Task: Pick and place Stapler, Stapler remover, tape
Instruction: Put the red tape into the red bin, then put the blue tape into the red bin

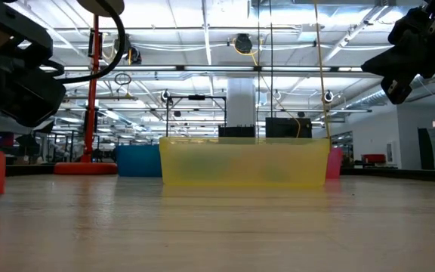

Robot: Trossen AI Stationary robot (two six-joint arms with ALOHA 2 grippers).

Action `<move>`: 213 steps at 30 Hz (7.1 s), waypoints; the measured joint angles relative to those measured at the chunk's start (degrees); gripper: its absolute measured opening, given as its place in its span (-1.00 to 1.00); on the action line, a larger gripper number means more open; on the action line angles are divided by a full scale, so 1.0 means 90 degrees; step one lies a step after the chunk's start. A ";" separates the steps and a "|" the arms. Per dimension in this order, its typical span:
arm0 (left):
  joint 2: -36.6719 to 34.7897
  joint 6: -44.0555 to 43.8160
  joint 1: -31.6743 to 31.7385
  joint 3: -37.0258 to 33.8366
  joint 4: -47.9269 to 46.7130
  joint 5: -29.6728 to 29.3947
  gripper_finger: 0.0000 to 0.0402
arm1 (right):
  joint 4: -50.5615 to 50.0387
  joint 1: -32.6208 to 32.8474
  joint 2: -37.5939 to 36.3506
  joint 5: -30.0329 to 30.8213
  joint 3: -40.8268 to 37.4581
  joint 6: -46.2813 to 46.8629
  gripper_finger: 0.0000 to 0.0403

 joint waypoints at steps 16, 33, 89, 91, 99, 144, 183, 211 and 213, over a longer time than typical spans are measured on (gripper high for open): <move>-0.0870 0.0642 0.0559 -0.0018 0.2200 -0.1713 -0.78 | -0.0004 0.0000 0.0002 -0.0002 0.0000 0.0000 -1.00; -0.1045 0.5610 0.2960 0.2442 0.2355 -0.3666 -0.79 | -0.0028 0.0001 0.0040 -0.0019 0.0005 -0.0102 -1.00; 0.1500 0.8753 0.5367 0.5487 0.1608 -0.0371 -0.78 | 0.6584 -0.0916 0.5283 -0.0207 0.0781 -0.0142 0.15; 0.1500 0.8777 0.5367 0.5487 0.1626 -0.0336 -0.80 | 0.6498 -0.0973 0.5451 -0.0216 0.0885 -0.0120 0.15; 0.1498 0.8809 0.5370 0.5485 0.1512 -0.0283 -0.74 | 0.6478 -0.1131 0.5827 -0.0603 0.1138 0.0031 -0.01; 0.1200 0.9632 0.4974 0.5200 -0.2264 -0.0912 0.27 | 0.0939 -0.3500 0.9196 -0.0004 0.4441 -0.2411 -0.85; 0.0182 0.9139 0.4115 0.5205 -0.2589 -0.1895 0.27 | 0.0375 -0.3920 1.1280 0.0174 0.5518 -0.3360 -0.35; -0.0244 0.2171 0.0164 0.5084 -0.7878 -0.2484 0.27 | 0.1545 -0.2852 0.5819 -0.2717 0.3595 -0.1040 -0.33; -0.0427 0.1665 -0.0141 0.4831 -0.7772 -0.2331 0.27 | 0.2016 -0.2724 0.5437 -0.2714 0.3223 -0.0679 -0.34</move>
